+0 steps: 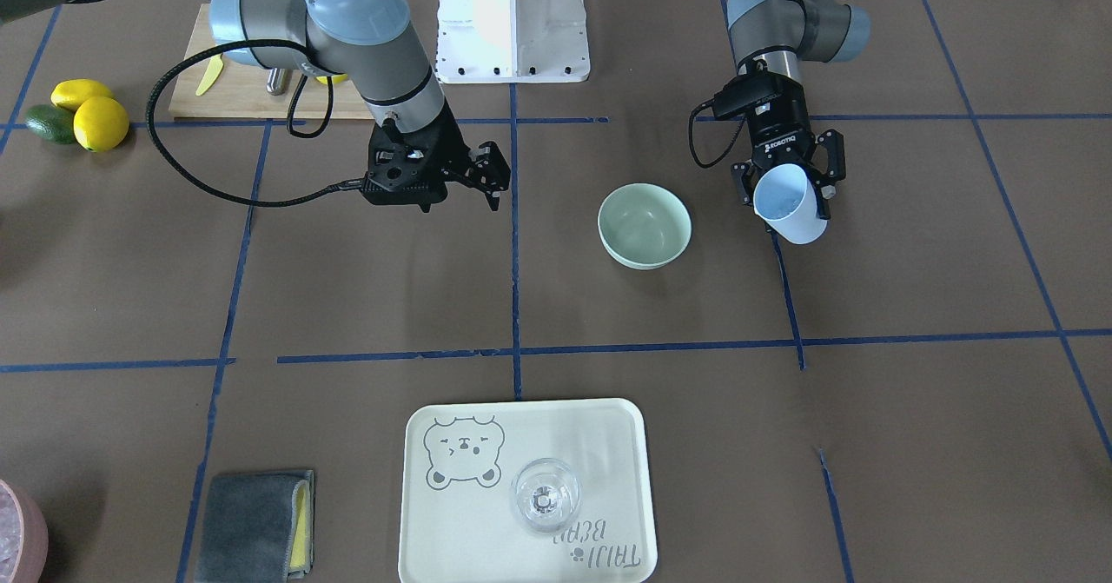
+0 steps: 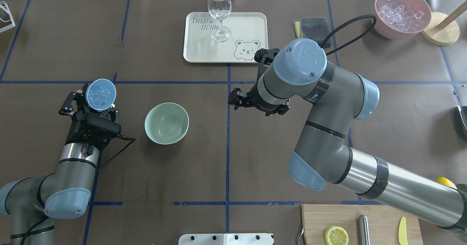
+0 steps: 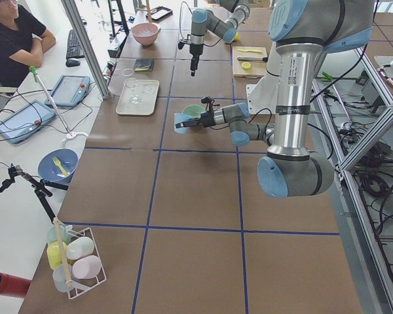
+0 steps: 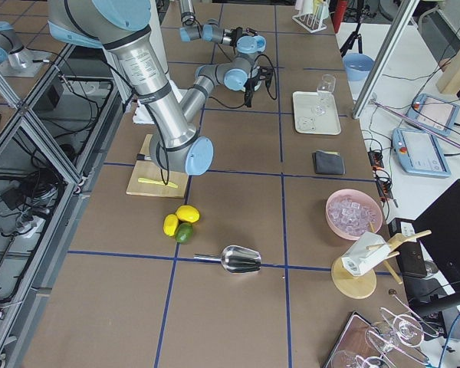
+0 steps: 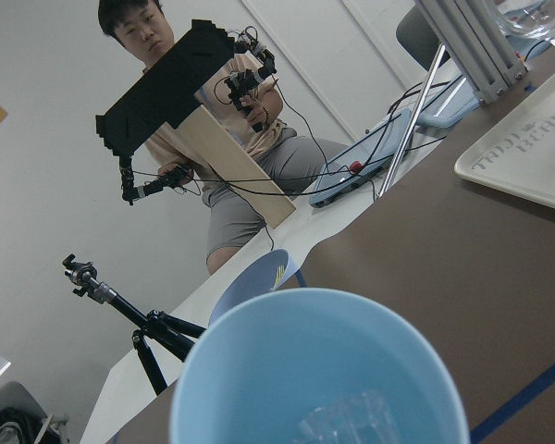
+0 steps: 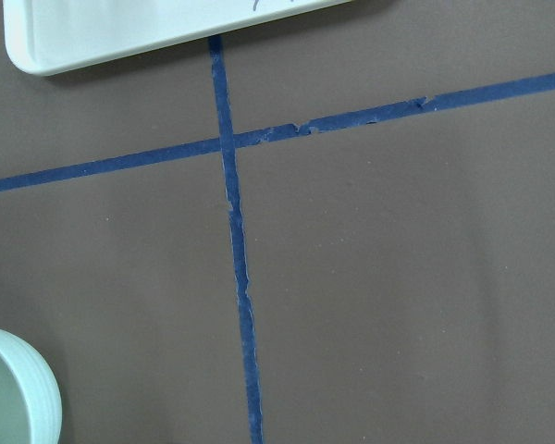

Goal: Pour ice into bowl

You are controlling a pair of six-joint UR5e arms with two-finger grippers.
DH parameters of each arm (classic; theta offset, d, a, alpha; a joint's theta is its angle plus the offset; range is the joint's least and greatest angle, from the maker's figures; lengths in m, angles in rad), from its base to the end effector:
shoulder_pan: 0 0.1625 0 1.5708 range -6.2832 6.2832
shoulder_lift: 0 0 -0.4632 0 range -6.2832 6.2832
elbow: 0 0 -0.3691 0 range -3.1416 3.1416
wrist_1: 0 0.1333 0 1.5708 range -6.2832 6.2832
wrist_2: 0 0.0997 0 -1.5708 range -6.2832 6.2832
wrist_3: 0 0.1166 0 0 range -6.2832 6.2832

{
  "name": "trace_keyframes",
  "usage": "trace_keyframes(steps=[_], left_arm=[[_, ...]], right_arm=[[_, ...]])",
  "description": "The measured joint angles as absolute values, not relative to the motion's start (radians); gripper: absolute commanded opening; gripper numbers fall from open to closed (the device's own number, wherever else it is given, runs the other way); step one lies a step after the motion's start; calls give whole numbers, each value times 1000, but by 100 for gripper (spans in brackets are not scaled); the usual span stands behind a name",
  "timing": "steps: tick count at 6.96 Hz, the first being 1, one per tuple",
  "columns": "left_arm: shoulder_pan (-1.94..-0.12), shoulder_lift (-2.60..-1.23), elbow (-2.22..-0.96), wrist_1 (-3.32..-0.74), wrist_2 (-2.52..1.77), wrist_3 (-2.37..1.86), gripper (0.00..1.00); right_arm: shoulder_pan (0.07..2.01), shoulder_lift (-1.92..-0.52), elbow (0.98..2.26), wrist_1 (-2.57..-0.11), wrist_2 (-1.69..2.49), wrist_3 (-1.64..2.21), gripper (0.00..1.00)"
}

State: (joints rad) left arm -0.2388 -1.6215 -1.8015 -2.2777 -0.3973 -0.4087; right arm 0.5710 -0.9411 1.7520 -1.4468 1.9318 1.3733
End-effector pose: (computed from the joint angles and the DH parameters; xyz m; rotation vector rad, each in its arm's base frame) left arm 0.4003 -0.3453 0.4642 1.3588 -0.0264 0.1981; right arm -0.5173 -0.4418 0.2539 0.0367 -0.9824 0.1743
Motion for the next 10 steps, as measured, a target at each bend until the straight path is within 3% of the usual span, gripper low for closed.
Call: trace_keyframes(steps=[10], left_arm=[[-209, -1731, -1766, -2275, -270, 577, 0]], right_arm=[[587, -959, 1752, -1434, 1930, 1358, 100]])
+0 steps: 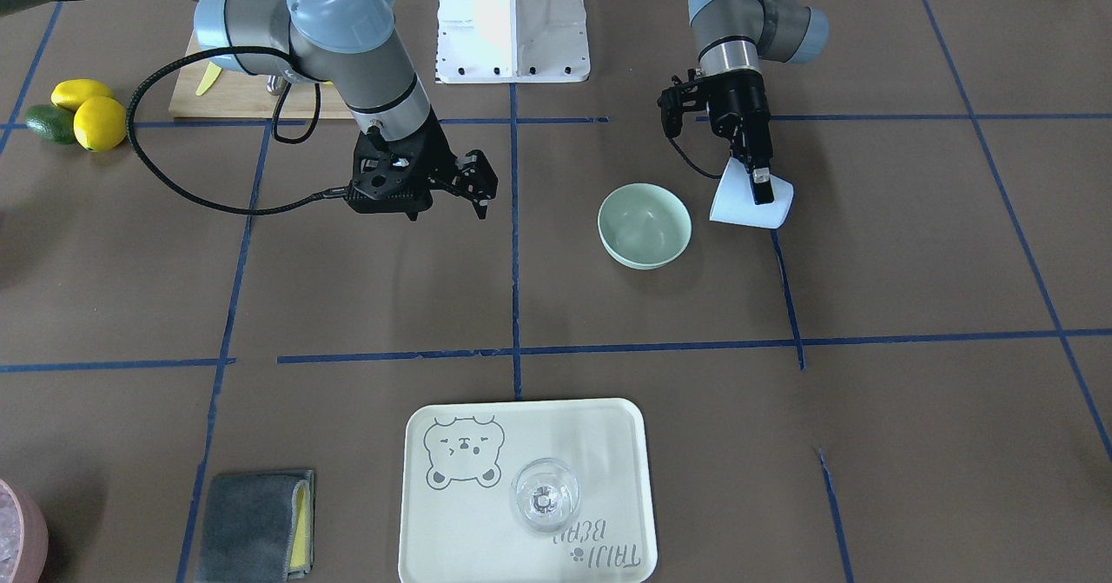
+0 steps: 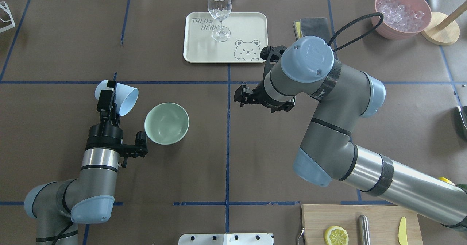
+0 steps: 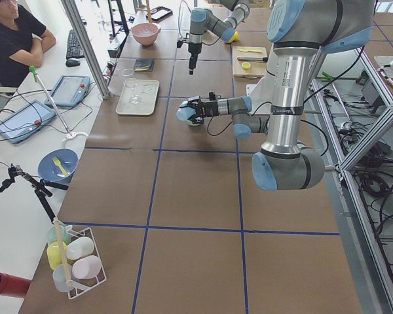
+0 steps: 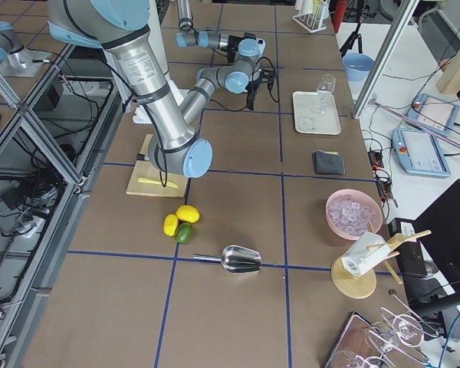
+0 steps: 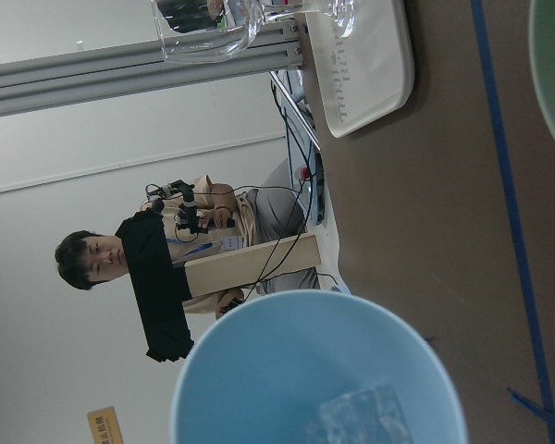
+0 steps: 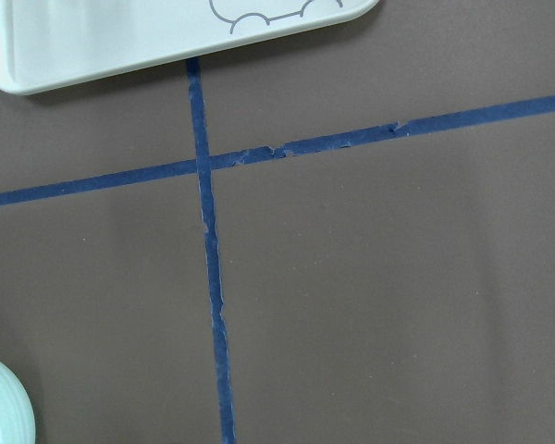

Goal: Pour ice into bowl

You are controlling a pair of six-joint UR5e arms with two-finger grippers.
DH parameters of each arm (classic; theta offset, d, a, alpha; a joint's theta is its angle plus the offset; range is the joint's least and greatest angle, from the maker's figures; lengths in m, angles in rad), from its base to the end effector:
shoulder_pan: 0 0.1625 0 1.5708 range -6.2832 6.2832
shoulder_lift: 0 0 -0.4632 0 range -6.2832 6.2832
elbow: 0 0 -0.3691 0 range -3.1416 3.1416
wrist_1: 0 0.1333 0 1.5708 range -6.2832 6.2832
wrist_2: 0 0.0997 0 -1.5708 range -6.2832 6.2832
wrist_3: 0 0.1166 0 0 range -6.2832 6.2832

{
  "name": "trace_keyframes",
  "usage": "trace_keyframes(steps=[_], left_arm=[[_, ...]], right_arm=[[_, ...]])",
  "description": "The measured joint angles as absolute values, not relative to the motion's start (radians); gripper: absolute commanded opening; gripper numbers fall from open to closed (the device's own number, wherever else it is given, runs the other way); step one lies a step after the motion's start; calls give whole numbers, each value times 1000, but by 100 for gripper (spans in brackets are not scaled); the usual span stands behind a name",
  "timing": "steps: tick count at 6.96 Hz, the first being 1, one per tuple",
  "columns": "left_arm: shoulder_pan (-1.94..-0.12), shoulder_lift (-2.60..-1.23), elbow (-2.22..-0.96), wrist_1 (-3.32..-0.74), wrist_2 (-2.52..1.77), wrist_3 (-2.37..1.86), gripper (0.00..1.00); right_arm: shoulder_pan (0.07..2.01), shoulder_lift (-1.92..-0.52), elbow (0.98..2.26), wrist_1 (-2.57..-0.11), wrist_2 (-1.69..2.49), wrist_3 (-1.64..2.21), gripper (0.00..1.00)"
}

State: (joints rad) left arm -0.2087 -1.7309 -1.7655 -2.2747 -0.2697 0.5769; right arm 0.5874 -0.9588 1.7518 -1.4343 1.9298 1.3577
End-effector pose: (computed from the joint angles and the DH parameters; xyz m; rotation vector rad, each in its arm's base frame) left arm 0.4342 -0.3431 0.4199 1.3026 -0.7507 0.8970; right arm -0.5084 -0.4494 0.2641 0.0518 -0.9763 0.1773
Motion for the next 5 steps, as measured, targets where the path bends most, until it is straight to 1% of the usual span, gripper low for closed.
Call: trace_keyframes(steps=[2, 5], left_arm=[[-209, -1764, -1761, -2275, -256, 710, 0], [-209, -1777, -1758, -2275, -239, 841, 0]], right_arm=[[588, -959, 1752, -1434, 1929, 1360, 100], [590, -959, 1752, -1434, 1927, 1363, 100]])
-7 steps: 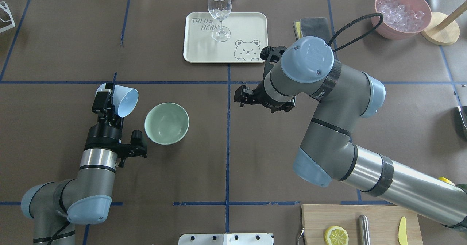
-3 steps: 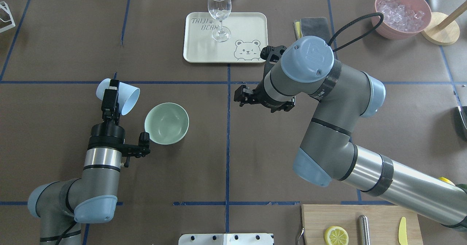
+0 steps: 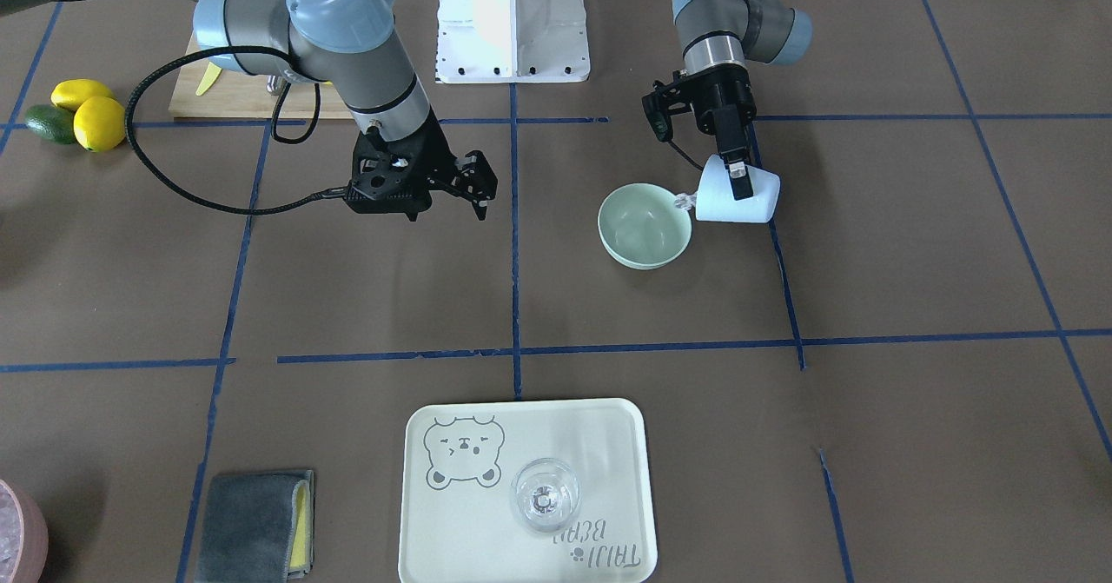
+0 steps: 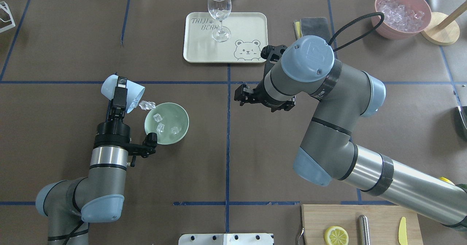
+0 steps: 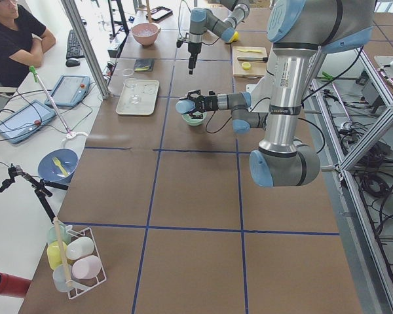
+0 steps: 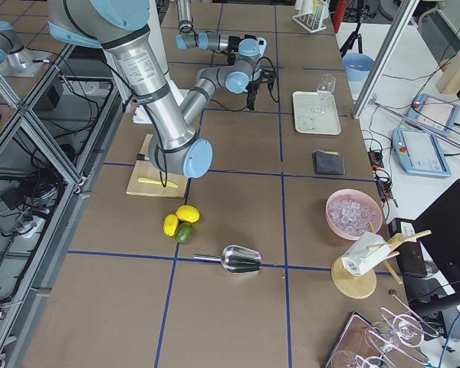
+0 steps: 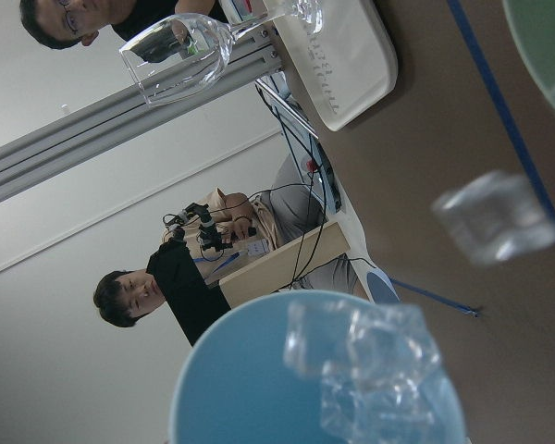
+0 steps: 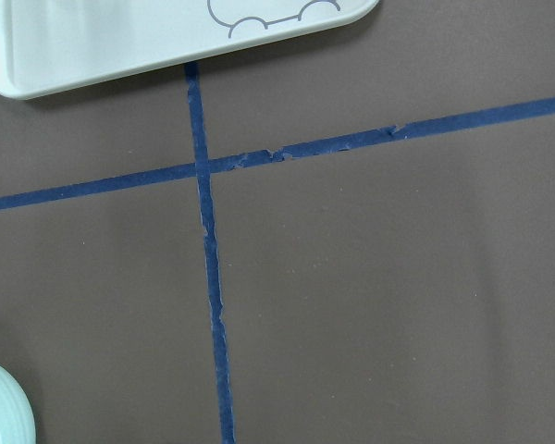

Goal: Pour ice into bowl

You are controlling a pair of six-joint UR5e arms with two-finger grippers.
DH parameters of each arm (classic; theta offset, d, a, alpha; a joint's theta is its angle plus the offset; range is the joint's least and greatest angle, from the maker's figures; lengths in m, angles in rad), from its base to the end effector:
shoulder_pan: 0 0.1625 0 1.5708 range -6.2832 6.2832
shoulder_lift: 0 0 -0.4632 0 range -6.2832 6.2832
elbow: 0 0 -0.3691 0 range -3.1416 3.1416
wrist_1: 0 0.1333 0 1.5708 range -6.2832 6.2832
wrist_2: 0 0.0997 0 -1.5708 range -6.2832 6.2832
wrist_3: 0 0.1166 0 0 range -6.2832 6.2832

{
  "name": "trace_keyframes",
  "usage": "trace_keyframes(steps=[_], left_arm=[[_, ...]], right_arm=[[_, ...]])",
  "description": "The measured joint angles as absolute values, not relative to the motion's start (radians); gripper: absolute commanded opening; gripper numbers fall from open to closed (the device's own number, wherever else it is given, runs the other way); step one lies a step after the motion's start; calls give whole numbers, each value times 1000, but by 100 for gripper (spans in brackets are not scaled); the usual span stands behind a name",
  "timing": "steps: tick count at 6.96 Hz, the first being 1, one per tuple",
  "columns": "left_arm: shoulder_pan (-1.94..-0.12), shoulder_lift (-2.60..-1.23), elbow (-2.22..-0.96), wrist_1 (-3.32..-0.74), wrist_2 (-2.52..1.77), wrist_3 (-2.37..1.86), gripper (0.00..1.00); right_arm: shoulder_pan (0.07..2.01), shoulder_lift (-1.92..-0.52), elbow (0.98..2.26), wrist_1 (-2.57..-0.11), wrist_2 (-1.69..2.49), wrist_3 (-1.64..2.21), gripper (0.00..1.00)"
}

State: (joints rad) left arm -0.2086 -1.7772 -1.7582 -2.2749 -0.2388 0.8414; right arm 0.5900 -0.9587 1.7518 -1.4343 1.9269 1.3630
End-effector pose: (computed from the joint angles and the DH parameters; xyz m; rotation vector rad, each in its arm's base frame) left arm 0.4437 -0.3460 0.3980 1.2384 -0.9394 1.0533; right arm -0.5071 -0.4510 0.2641 0.0531 -0.9758 0.1859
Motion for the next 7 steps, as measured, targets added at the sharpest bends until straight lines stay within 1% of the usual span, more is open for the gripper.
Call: trace_keyframes(steps=[3, 7], left_arm=[[-208, -1778, -1761, -2275, -238, 877, 0], [-209, -1779, -1807, -2331, -306, 877, 0]], right_arm=[[591, -959, 1751, -1434, 1927, 1365, 100], [588, -954, 1752, -1434, 1926, 1371, 100]])
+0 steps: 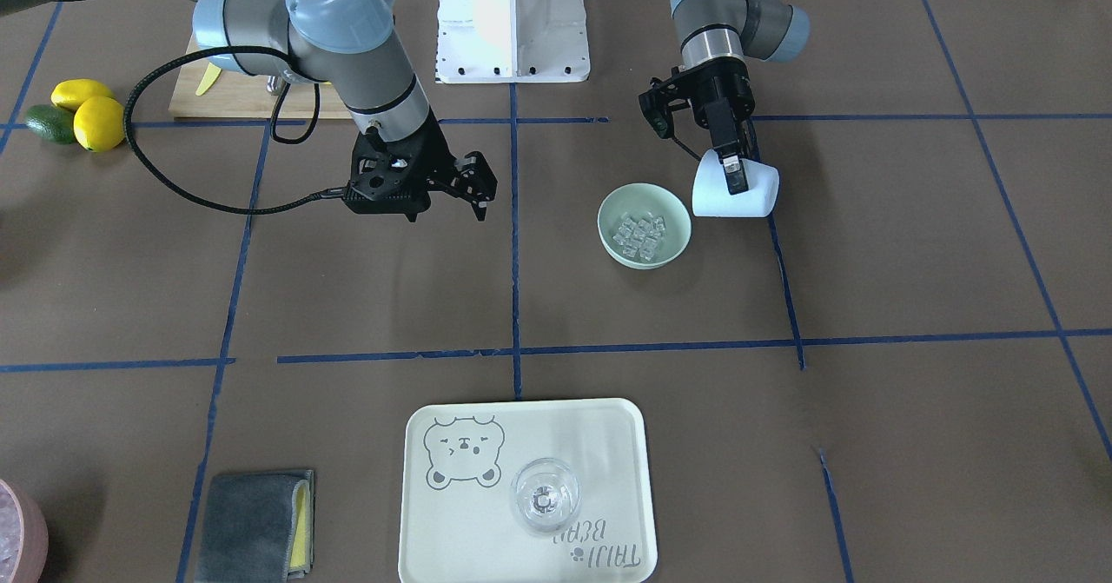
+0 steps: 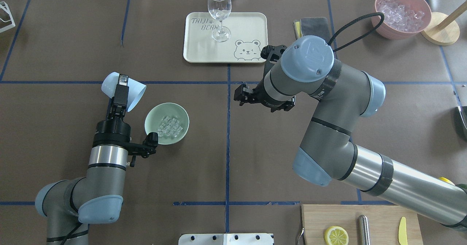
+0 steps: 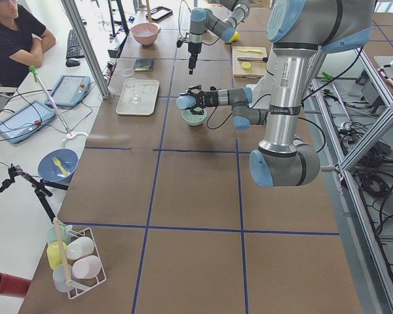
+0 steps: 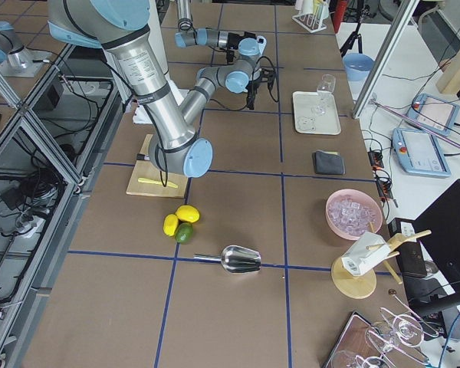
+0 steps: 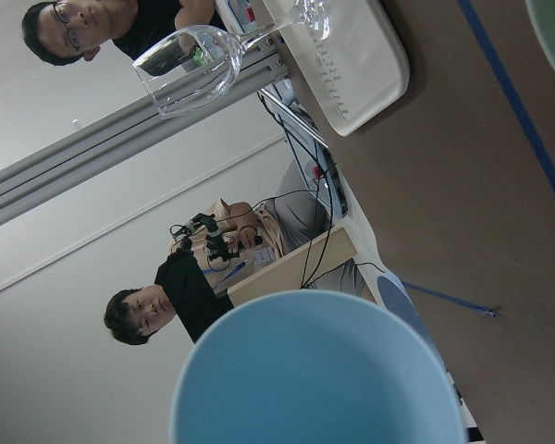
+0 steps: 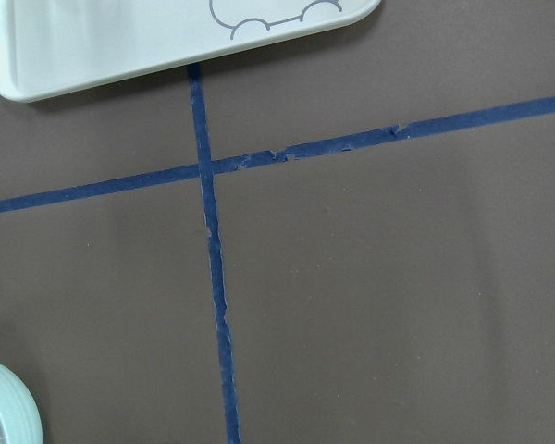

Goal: Pour ice into bowl

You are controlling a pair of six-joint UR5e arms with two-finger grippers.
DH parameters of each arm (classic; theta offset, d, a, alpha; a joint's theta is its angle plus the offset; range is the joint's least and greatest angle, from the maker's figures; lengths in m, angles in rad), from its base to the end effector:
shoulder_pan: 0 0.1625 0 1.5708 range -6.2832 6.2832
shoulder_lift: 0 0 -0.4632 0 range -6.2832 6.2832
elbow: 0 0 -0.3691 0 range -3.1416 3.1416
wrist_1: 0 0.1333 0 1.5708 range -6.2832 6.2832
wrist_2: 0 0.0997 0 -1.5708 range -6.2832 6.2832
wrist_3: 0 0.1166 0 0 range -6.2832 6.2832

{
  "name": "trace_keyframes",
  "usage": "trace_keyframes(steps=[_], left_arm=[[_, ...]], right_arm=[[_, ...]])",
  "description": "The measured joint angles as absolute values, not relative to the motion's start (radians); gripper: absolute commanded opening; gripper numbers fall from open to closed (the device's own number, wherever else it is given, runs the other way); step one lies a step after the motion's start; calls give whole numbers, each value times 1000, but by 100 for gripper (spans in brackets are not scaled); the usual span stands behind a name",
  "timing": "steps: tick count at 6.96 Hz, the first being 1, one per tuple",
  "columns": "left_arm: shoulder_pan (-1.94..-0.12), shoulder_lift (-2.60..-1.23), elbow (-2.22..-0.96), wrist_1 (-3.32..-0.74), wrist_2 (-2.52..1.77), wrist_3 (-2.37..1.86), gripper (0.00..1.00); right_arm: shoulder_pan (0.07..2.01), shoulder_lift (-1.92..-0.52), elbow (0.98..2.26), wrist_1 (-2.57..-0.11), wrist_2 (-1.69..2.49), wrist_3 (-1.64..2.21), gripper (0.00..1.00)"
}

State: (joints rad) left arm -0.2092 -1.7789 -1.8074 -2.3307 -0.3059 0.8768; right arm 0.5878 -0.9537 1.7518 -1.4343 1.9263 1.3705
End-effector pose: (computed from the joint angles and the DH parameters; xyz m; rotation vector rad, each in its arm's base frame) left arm 0.4358 -0.3425 0.3764 1.3041 -0.8449 1.0513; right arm -0.5085 -0.4503 0.2607 0.0510 -0.9803 0.1899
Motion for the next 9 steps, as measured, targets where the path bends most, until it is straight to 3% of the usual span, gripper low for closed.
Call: trace_keyframes(steps=[4, 7, 9], left_arm=[[-214, -1747, -1851, -2396, -473, 588, 0], [-215, -1562, -1916, -2461, -542, 93, 0], [-217, -1373, -1917, -2673, -577, -111, 0]], right_arm=[[587, -948, 1752, -1433, 1925, 1371, 100], [584, -945, 1750, -1433, 1923, 1371, 100], [581, -936, 1749, -1433, 1922, 1372, 100]])
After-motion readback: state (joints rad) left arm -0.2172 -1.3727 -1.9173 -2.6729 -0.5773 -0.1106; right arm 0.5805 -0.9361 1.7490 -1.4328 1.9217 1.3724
